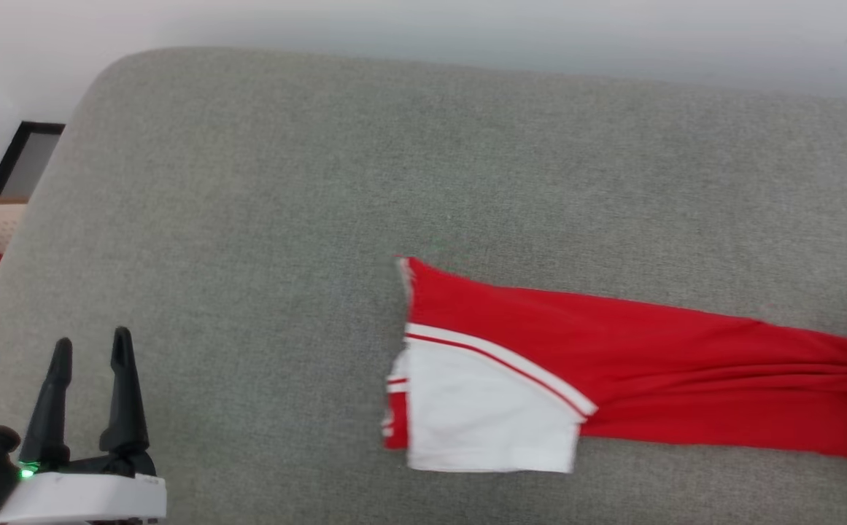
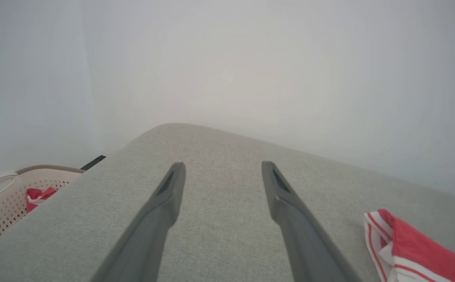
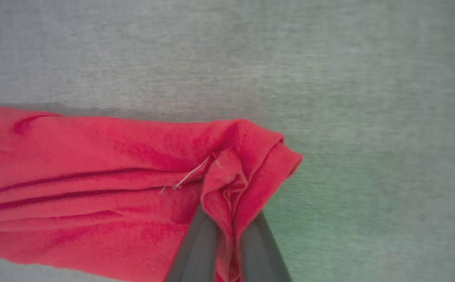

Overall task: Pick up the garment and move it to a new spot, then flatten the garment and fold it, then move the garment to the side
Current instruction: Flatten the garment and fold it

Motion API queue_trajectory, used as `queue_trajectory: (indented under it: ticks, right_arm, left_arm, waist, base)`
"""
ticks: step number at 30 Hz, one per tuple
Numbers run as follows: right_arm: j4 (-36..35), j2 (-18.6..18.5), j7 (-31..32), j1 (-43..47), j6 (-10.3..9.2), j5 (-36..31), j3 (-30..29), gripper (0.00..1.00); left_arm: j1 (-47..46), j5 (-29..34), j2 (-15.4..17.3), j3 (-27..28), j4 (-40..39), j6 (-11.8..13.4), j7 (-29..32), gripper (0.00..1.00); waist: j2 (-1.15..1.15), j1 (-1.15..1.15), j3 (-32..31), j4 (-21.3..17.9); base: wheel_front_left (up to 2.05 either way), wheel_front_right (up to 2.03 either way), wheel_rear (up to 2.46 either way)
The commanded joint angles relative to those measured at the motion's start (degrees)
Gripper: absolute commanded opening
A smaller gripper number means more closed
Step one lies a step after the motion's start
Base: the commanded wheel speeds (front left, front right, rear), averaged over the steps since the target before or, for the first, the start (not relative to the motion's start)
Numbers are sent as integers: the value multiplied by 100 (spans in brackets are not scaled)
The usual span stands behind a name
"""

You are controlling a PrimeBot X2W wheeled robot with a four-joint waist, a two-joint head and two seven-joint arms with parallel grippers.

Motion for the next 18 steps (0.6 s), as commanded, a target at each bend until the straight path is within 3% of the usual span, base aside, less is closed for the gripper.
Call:
queue_trajectory:
  ticks: [1,5,9,18]
  right_arm:
    - [137,-166,-89,-45,-21,-198,-101,0]
    - [351,-287,-201,-144,-17,-517,-213,0]
    - [250,-171,-132,-168,-17,-430,-179,0]
    - [-1102,140,441,193,-16,400,-18,0]
  left_arm:
    - [-12,79,-53,59,71,-64,0,100]
    - [6,158,-148,109,181,-194,0,100]
    - [78,213,-198,179,248,-275,0,100]
    - [301,289,-266,333,294,-300,0,100]
  waist:
    - [0,0,-52,-62]
    - [0,0,-151,-150]
    - [0,0,-301,-232]
    - [0,0,-651,-357]
  base:
    - [0,0,0]
    - [0,0,0]
    - [0,0,0]
    - [0,0,0]
